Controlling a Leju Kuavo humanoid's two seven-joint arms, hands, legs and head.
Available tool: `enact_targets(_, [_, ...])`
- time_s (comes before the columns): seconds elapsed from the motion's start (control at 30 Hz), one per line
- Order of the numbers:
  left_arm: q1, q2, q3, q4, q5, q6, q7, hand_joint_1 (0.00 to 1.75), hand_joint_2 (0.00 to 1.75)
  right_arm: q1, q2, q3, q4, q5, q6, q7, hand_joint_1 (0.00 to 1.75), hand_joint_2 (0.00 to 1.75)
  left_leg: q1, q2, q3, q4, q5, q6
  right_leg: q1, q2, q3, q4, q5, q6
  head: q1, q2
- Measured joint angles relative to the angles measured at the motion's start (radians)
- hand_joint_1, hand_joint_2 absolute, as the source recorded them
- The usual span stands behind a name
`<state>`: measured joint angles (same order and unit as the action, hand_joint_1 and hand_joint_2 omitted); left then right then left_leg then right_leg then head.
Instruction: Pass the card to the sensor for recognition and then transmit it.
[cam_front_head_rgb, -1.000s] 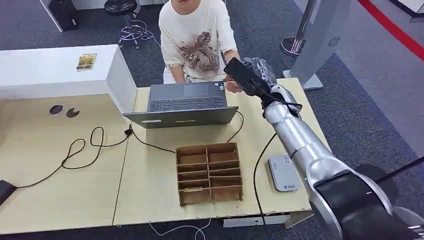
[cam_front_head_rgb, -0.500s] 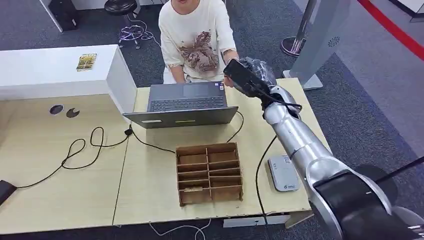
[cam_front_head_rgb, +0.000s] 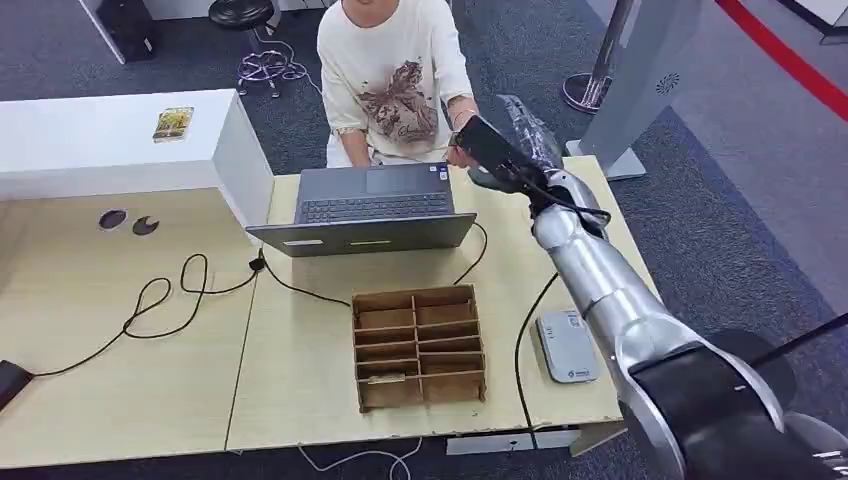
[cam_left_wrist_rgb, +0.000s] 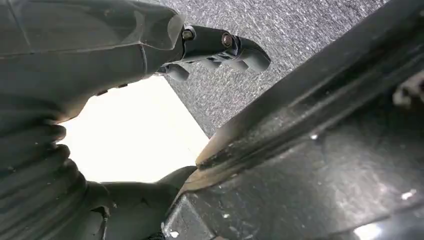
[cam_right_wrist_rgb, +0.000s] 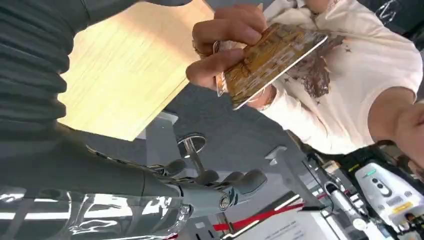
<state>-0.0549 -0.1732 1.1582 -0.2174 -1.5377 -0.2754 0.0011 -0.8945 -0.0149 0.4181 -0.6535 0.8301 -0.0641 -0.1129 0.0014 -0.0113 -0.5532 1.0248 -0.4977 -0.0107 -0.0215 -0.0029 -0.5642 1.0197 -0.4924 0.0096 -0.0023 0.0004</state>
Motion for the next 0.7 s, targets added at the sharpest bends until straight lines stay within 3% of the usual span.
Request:
enact_targets(0.13, [0.000, 0.000, 0.000, 0.000, 0.010, 0.003, 0.000, 0.00, 1.75, 0.054, -0.025, -0.017, -0.068, 0.014, -0.024, -0.033, 0.00, 1.75, 0.000, 0.000, 0.000, 0.000, 0.000, 0.000, 0.000, 0.000, 0.000, 0.000, 0.000, 0.000, 0.000, 0.000])
enact_targets(0.5, [0.003, -0.002, 0.000, 0.005, 0.032, 0.012, -0.003, 0.00, 1.75, 0.251, -0.092, -0.082, -0.380, 0.041, -0.079, -0.046, 0.00, 1.75, 0.000, -0.001, 0.000, 0.000, 0.000, 0.000, 0.000, -0.001, 0.000, 0.000, 0.000, 0.000, 0.000, 0.000])
enact_targets(0.7, [0.008, -0.009, 0.000, 0.005, 0.051, 0.031, 0.000, 0.00, 1.75, 0.448, -0.122, -0.176, -0.666, -0.076, -0.097, -0.148, 0.00, 1.75, 0.000, -0.001, -0.001, 0.000, 0.000, 0.000, 0.000, -0.001, -0.001, -0.001, 0.000, 0.000, 0.000, 0.000])
